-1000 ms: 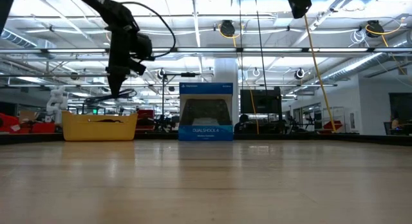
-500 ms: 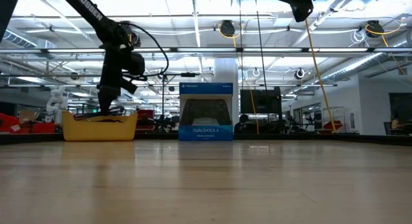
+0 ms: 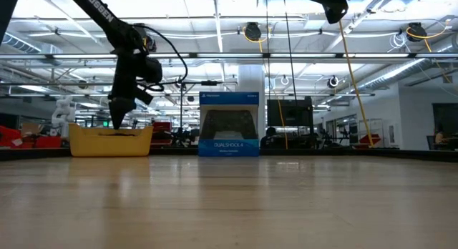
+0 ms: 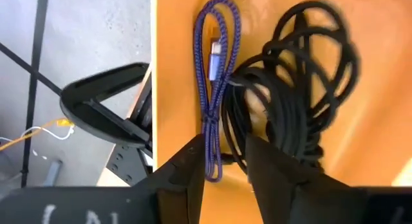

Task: Pick and place USB-C Cables
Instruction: Return to Home Position

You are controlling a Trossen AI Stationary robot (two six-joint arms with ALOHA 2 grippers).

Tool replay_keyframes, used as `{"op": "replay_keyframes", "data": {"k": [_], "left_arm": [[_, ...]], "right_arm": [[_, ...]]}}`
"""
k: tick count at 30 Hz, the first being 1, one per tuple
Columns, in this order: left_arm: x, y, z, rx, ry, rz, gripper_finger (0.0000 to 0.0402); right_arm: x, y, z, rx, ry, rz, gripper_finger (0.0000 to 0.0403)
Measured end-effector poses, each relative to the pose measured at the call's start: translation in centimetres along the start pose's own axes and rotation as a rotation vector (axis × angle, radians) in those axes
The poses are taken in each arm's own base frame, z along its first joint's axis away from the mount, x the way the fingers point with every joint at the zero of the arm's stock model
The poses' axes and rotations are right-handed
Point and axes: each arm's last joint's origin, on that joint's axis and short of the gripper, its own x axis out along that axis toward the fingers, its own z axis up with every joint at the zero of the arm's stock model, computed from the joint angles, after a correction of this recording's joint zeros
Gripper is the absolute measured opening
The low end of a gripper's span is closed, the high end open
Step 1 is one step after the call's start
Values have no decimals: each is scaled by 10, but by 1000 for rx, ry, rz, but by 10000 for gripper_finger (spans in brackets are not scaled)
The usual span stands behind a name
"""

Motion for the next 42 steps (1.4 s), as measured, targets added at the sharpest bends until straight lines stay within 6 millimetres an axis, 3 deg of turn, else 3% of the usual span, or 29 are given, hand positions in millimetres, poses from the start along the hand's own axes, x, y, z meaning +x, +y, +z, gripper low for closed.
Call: {"op": "replay_keyframes", "data": {"k": [4, 9, 17, 23, 28, 34, 42], "left_arm": [[-19, -9, -2, 2, -46, 16, 121], [-64, -23, -17, -85, -183, 27, 121], [-152, -77, -73, -102, -498, -170, 114], [-198, -121, -118, 38, -741, -286, 56], [-216, -144, -149, 137, -840, -369, 6], [-227, -163, -172, 200, -907, -418, 4], [-232, -190, -185, 317, -1013, -460, 6]], "right_arm": [[0, 0, 0, -6, 0, 0, 157], [0, 0, 0, -17, -1, -3, 157], [0, -1, 1, -30, -15, -40, 157], [0, -1, 6, -55, -61, -57, 157], [-1, -1, 10, -91, -109, -53, 157], [0, -3, 12, -160, -118, -66, 157], [0, -7, 14, -166, -141, -84, 157]]}}
